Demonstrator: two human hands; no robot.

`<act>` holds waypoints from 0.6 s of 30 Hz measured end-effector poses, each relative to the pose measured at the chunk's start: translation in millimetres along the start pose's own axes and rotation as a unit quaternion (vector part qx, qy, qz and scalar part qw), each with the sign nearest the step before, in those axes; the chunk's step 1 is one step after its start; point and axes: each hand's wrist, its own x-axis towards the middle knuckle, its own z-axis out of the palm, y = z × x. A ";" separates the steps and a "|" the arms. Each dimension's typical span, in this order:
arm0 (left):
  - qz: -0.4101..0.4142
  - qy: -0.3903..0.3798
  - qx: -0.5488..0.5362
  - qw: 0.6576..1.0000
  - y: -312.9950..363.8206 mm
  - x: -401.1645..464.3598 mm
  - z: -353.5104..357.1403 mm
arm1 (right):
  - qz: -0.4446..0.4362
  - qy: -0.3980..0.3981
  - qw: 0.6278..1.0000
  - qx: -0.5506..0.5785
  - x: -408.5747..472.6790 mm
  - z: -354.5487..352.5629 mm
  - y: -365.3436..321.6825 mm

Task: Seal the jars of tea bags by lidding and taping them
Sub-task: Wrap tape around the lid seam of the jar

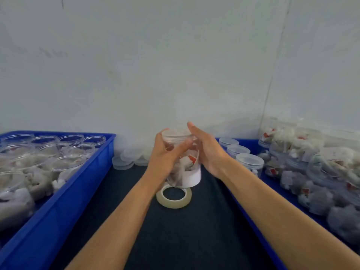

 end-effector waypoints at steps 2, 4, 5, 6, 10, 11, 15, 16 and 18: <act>-0.002 -0.054 0.008 0.999 10.8 6.2 23.4 | -0.010 0.031 0.999 -0.012 -7.1 -23.2 -20.2; 0.008 -0.092 0.070 0.993 18.3 14.3 53.8 | -0.032 0.071 0.997 -0.014 -15.2 -51.5 -36.3; 0.016 -0.105 0.111 0.988 20.1 19.3 69.9 | -0.042 0.091 0.995 -0.013 -18.9 -66.1 -42.5; 0.027 -0.118 0.153 0.981 20.1 24.9 86.6 | -0.051 0.112 0.992 -0.013 -22.0 -80.6 -47.6; 0.021 -0.184 0.183 0.966 12.8 39.8 143.9 | -0.068 0.189 0.979 -0.021 -33.8 -132.6 -52.9; 0.010 -0.200 0.179 0.963 8.7 41.4 154.5 | -0.063 0.207 0.976 -0.020 -36.2 -142.9 -50.2; 0.006 -0.240 0.218 0.946 -15.1 37.4 180.0 | -0.029 0.267 0.963 0.007 -41.3 -170.5 -27.6; 0.008 -0.240 0.229 0.943 -22.3 35.4 183.3 | -0.016 0.276 0.961 0.012 -41.6 -173.5 -20.7; 0.006 -0.233 0.268 0.935 -37.0 31.4 187.1 | 0.022 0.280 0.959 0.031 -39.7 -177.7 -6.1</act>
